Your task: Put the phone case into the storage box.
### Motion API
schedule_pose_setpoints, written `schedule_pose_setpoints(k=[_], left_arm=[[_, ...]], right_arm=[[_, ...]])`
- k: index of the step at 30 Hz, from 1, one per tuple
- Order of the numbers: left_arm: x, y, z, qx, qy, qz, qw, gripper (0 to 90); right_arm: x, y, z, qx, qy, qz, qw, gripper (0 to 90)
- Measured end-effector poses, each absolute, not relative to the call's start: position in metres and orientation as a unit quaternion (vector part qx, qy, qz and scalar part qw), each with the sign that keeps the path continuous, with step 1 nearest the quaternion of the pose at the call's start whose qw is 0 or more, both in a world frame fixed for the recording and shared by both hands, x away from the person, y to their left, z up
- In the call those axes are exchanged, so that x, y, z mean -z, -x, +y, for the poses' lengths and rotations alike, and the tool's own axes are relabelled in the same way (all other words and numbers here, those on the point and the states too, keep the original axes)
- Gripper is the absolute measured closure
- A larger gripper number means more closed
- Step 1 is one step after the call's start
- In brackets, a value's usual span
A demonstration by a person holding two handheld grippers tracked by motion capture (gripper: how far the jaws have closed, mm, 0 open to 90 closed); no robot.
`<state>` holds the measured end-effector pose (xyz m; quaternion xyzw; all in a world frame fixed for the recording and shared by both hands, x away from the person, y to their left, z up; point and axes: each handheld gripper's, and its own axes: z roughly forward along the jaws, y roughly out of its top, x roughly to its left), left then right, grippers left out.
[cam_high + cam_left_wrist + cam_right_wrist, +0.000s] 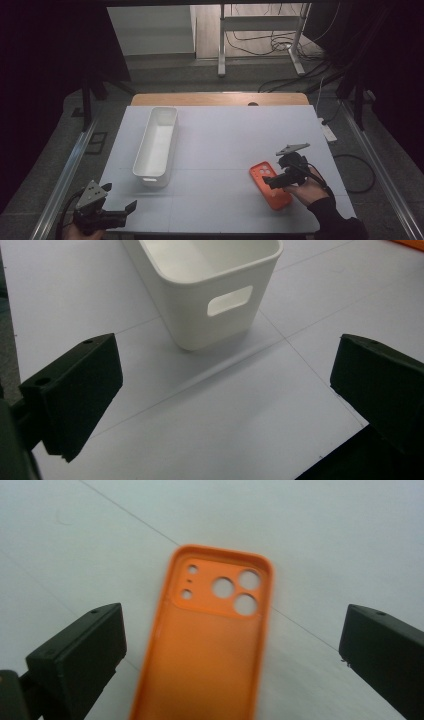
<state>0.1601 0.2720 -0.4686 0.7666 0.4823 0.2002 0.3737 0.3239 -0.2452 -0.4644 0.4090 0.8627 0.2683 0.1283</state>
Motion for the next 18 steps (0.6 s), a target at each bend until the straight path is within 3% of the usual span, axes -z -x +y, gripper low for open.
schedule_pose_setpoints(k=[18], left_arm=[[0.469,-0.16,0.272,-0.201,-0.767,0.481,0.373,1.2]], right_arm=[[0.467,-0.312,-0.273,-0.291,-0.432,0.844,0.129,0.0]])
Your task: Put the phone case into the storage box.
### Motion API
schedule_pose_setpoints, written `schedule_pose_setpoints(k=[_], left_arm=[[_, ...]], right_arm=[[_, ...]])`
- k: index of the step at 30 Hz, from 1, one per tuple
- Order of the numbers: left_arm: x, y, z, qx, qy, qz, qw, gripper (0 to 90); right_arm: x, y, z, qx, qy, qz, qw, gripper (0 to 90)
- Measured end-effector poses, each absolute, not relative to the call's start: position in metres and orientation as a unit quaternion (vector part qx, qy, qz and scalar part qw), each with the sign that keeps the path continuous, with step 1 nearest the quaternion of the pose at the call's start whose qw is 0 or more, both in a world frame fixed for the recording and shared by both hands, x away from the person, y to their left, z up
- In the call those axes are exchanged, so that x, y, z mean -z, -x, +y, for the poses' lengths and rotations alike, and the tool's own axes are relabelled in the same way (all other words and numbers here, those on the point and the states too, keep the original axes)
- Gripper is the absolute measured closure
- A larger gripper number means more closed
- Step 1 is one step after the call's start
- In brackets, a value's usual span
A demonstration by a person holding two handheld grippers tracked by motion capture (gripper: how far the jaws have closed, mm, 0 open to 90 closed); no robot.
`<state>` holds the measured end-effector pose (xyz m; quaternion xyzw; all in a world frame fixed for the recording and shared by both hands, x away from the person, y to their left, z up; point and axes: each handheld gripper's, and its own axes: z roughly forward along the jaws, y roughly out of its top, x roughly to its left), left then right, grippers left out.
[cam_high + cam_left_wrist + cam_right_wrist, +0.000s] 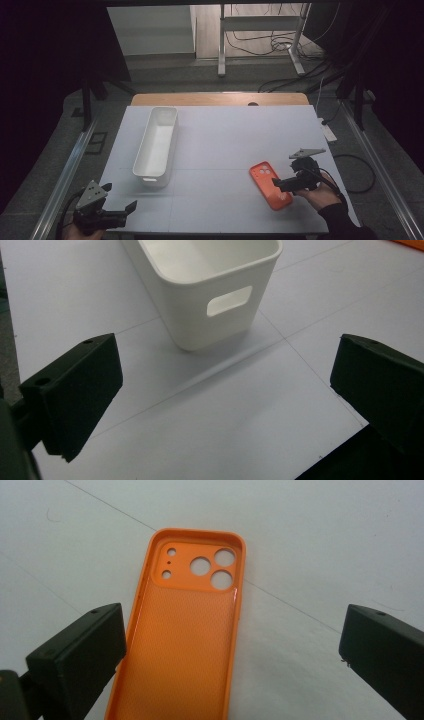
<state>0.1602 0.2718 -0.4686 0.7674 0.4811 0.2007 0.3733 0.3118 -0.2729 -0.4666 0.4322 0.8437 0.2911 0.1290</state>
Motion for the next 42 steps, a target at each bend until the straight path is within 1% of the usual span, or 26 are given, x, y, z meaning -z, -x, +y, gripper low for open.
schedule_pose_setpoints(k=[3,13,23,28,30,32,33,35,37,39,40,42], left_arm=[[0.469,-0.16,0.272,-0.201,-0.768,0.48,0.373,1.1],[0.469,-0.16,0.271,-0.201,-0.768,0.48,0.373,1.1],[0.469,-0.16,0.271,-0.2,-0.769,0.48,0.372,1.1],[0.469,-0.16,0.271,-0.2,-0.769,0.48,0.372,1.1],[0.469,-0.161,0.271,-0.2,-0.769,0.48,0.371,1.2],[0.469,-0.161,0.271,-0.2,-0.77,0.48,0.37,1.2],[0.469,-0.161,0.271,-0.2,-0.77,0.48,0.37,1.2],[0.469,-0.161,0.271,-0.201,-0.77,0.48,0.37,1.2],[0.469,-0.161,0.271,-0.2,-0.77,0.48,0.37,1.2],[0.469,-0.161,0.271,-0.201,-0.77,0.479,0.37,1.3],[0.469,-0.161,0.271,-0.2,-0.77,0.479,0.37,1.2],[0.469,-0.161,0.271,-0.2,-0.771,0.479,0.369,1.3]], right_arm=[[0.472,-0.311,-0.273,-0.283,-0.435,0.846,0.121,0.0],[0.491,-0.314,-0.279,-0.23,-0.443,0.858,0.119,0.0],[0.503,-0.315,-0.273,-0.191,-0.439,0.872,0.102,0.0],[0.507,-0.317,-0.272,-0.169,-0.441,0.875,0.105,0.0],[0.506,-0.317,-0.272,-0.174,-0.439,0.876,0.093,6.5],[0.503,-0.317,-0.272,-0.174,-0.438,0.877,0.092,13.8],[0.502,-0.317,-0.273,-0.178,-0.433,0.879,0.091,20.8],[0.499,-0.316,-0.274,-0.183,-0.43,0.879,0.091,31.8],[0.497,-0.317,-0.275,-0.184,-0.431,0.879,0.086,40.4],[0.495,-0.318,-0.276,-0.183,-0.431,0.88,0.081,52.1],[0.495,-0.318,-0.277,-0.183,-0.429,0.881,0.077,55.7],[0.494,-0.319,-0.277,-0.186,-0.425,0.884,0.065,69.0]])
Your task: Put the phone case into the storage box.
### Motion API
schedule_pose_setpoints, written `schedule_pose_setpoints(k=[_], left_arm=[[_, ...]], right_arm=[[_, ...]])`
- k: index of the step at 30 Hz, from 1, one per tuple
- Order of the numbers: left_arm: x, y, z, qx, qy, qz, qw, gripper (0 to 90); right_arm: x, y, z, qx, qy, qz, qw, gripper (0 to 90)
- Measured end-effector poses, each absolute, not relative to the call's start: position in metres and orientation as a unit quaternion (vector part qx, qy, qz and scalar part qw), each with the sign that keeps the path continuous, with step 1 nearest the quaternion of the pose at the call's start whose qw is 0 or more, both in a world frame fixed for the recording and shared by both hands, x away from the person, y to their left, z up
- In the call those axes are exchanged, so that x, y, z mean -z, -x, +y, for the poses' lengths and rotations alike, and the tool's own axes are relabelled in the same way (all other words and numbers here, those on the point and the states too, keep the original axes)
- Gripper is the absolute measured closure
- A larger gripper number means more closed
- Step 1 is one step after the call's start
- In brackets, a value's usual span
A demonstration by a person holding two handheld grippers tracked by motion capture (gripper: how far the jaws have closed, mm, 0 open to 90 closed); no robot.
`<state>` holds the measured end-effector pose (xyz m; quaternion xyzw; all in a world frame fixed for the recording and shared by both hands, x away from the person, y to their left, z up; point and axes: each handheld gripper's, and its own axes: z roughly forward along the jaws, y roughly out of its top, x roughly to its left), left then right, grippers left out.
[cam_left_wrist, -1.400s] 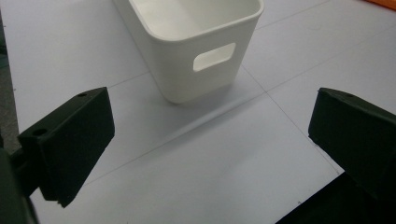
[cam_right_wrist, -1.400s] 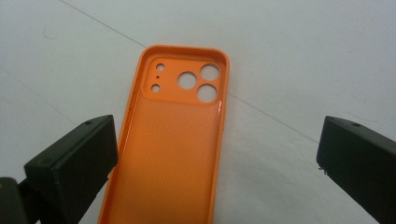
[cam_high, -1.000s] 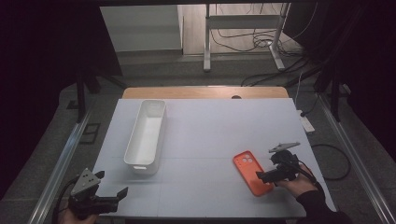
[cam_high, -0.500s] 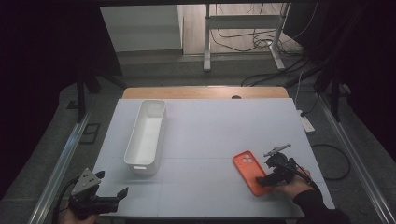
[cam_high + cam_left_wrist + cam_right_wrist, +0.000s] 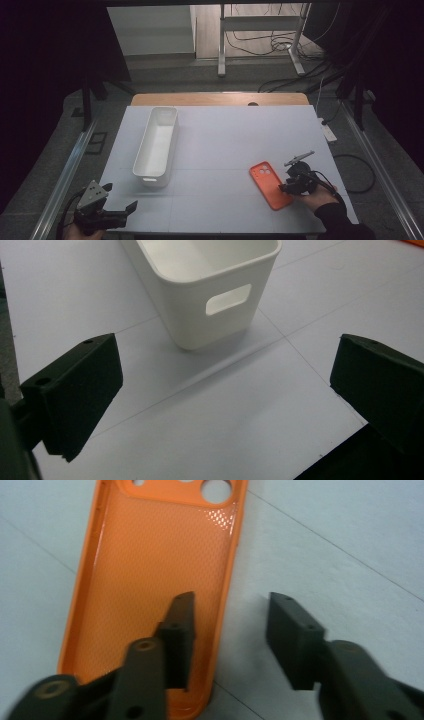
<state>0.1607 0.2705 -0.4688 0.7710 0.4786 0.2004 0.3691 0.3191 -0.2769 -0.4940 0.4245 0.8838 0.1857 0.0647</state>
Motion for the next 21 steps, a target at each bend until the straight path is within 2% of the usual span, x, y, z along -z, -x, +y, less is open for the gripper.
schedule_pose_setpoints(k=[2,3,5,8,21], left_arm=[[0.4688,-0.1607,0.2705,-0.2,-0.771,0.479,0.369,1.3],[0.4688,-0.1606,0.2705,-0.201,-0.771,0.478,0.369,1.3],[0.4689,-0.1606,0.2704,-0.2,-0.771,0.478,0.369,1.3],[0.4688,-0.1607,0.2702,-0.2,-0.772,0.478,0.368,1.3],[0.4687,-0.1614,0.2718,-0.193,-0.771,0.479,0.372,1.3]], right_arm=[[0.4942,-0.3203,-0.2778,-0.195,-0.424,0.884,0.043,78.7],[0.4942,-0.3203,-0.2778,-0.195,-0.424,0.884,0.043,78.7],[0.4935,-0.3215,-0.2795,-0.192,-0.432,0.88,0.038,85.6],[0.4932,-0.3232,-0.2809,-0.192,-0.447,0.873,0.027,87.3],[0.4859,-0.3218,-0.2783,-0.201,-0.455,0.867,0.036,88.8]])
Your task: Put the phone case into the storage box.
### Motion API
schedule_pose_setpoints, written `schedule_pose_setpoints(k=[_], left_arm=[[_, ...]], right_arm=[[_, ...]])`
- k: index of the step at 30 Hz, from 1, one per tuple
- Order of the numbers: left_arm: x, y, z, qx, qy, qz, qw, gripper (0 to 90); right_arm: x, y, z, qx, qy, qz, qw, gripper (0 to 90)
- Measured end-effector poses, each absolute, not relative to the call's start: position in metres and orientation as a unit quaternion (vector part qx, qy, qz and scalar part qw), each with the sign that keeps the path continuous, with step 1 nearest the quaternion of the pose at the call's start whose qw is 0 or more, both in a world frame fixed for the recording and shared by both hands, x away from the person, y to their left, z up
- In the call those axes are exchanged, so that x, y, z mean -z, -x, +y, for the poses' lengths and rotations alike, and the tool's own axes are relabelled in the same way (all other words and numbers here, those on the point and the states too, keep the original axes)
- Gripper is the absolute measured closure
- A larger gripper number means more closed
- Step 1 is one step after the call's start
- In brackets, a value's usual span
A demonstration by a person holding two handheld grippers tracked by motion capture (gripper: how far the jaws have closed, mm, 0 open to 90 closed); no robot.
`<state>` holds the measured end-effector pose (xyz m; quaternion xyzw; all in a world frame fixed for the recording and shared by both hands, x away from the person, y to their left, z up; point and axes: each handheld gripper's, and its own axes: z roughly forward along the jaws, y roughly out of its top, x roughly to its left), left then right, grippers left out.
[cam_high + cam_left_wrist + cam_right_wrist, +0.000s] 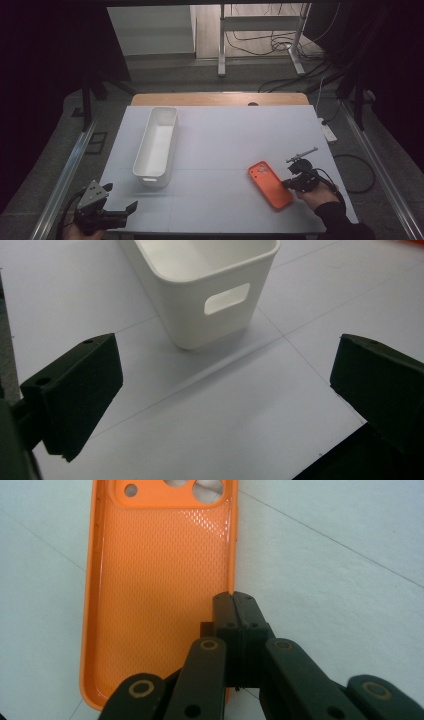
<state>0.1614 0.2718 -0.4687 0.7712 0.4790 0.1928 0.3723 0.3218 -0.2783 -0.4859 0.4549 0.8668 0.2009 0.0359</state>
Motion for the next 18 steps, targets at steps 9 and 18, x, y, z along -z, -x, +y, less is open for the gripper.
schedule_pose_setpoints(k=[9,18], left_arm=[[0.469,-0.163,0.273,-0.186,-0.77,0.483,0.372,0.9],[0.469,-0.164,0.272,-0.184,-0.775,0.479,0.37,0.2]], right_arm=[[0.479,-0.318,-0.276,-0.223,-0.439,0.869,0.053,88.7],[0.468,-0.314,-0.275,-0.257,-0.427,0.864,0.071,88.6]])
